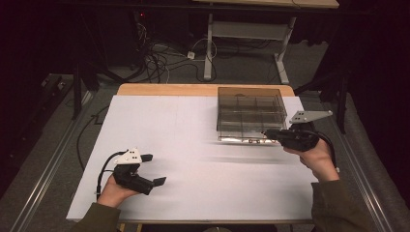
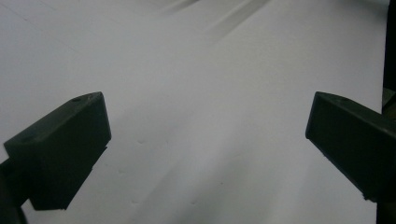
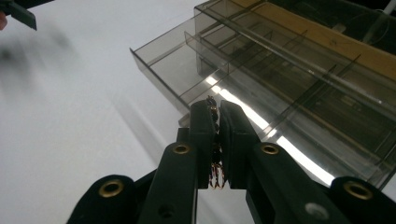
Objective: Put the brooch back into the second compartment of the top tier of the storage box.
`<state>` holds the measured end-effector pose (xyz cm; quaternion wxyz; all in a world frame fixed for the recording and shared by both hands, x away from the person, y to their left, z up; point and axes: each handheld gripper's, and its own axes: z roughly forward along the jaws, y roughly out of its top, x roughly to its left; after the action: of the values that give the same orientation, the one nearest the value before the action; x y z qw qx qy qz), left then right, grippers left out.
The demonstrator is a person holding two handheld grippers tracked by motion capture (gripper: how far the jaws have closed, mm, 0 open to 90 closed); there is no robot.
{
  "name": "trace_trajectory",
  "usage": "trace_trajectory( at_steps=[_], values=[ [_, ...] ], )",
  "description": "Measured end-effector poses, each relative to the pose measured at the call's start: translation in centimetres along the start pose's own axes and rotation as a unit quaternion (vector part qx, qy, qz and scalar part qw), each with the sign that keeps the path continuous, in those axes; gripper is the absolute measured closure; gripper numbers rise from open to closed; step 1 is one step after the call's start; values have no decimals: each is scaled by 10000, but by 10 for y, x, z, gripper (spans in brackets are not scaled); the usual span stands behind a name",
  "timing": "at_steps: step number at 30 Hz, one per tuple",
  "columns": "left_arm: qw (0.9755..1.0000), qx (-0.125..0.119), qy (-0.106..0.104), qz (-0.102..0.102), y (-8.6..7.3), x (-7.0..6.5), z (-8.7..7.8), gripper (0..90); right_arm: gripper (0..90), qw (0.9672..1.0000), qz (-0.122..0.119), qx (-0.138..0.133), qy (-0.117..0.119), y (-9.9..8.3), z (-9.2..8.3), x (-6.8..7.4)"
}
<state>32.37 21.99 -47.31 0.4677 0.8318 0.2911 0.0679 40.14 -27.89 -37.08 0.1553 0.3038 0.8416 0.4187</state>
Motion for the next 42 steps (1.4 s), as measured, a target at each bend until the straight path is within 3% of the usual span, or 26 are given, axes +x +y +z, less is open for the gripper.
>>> trace_trajectory(
  at_steps=[15,29,42],
  values=[
    [10000,15,9,-2,0,0,0,0,854,10000,3,18,-43,22,25,-7],
    [10000,5,3,-9,0,1,-1,0,853,9996,111,210,-140,24,51,-14],
    [10000,1,-2,-15,0,1,-1,0,854,9985,133,499,-163,20,64,-15]
  ],
)
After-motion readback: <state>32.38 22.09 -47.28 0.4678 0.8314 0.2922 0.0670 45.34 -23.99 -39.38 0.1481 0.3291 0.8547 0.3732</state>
